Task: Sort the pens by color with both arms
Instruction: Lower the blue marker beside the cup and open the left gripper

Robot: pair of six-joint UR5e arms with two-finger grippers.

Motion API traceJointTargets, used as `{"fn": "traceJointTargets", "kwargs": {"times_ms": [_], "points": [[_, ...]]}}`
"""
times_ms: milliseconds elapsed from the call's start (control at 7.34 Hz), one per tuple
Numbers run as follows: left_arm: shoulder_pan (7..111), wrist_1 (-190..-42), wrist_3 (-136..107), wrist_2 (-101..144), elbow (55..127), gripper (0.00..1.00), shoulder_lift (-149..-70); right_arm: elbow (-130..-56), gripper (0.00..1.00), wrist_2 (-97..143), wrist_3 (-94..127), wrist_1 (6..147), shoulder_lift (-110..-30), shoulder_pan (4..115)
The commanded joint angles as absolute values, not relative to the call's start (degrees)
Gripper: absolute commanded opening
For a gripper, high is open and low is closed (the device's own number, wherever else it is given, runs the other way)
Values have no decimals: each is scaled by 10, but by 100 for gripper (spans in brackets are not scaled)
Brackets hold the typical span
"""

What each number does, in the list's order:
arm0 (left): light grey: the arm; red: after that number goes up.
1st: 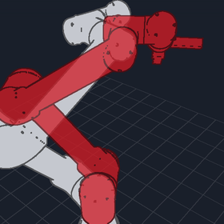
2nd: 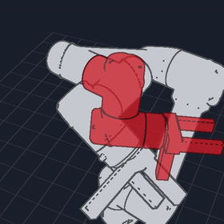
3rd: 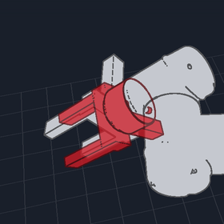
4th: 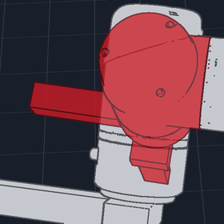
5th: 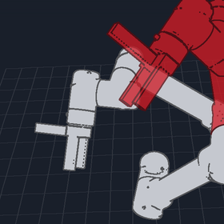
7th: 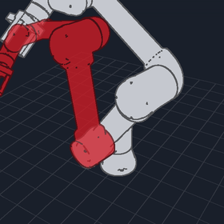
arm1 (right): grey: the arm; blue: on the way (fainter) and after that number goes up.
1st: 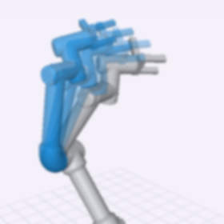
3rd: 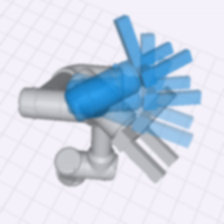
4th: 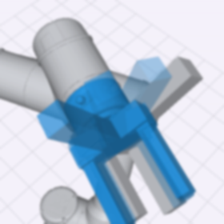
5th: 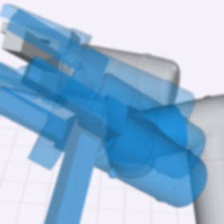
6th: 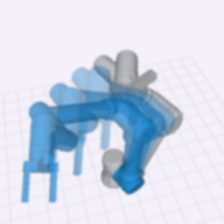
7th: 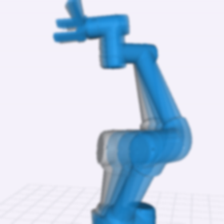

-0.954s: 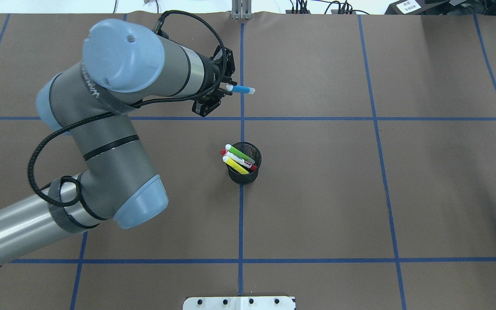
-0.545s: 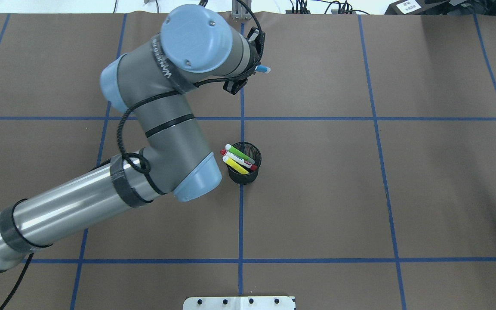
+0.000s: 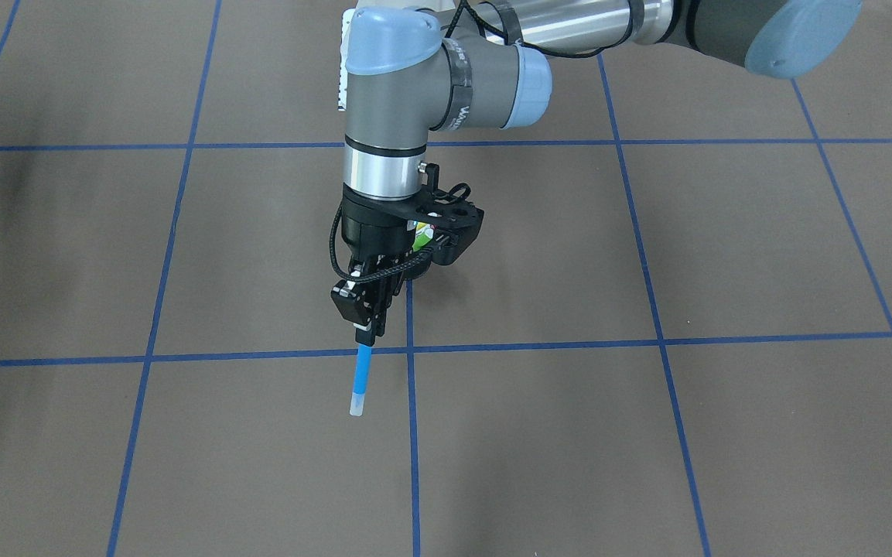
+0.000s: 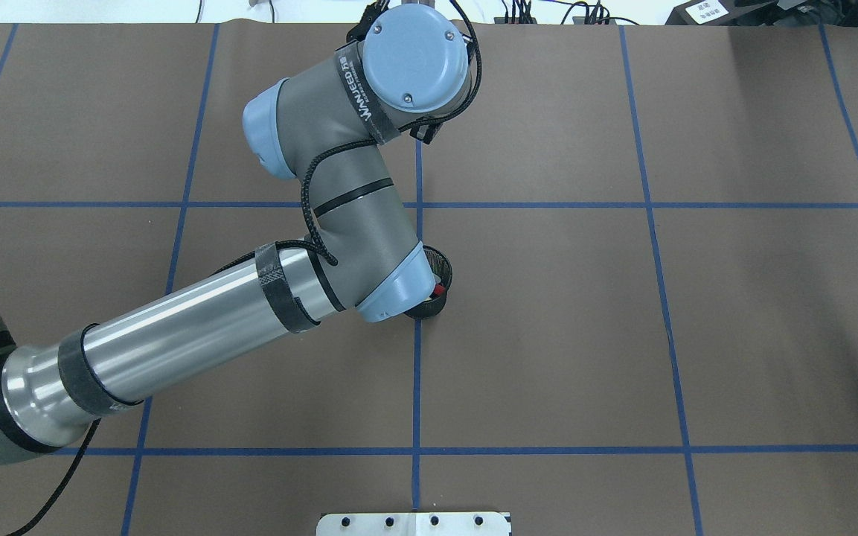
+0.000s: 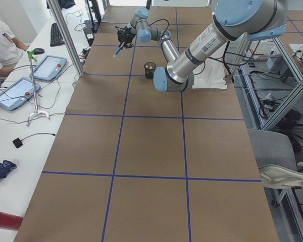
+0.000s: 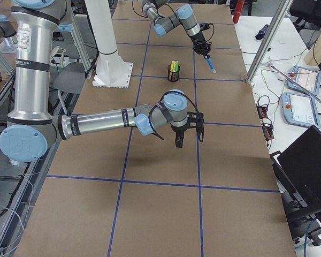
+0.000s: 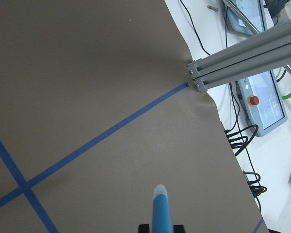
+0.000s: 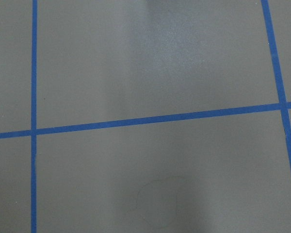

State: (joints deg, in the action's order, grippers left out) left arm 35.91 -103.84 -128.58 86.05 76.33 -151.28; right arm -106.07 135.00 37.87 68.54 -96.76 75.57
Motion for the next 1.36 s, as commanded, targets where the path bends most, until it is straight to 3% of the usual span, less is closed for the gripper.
{"fn": "traceJointTargets", "kwargs": {"times_ms": [0,1226], "points": [[349,-1041,-1297,858,729,0,-1520,-1060,99,1350,379,686,-968,755],[316,-1110,-1363,855,657,0,-1537,-1056,99,1354,380,685,-968,755]]}}
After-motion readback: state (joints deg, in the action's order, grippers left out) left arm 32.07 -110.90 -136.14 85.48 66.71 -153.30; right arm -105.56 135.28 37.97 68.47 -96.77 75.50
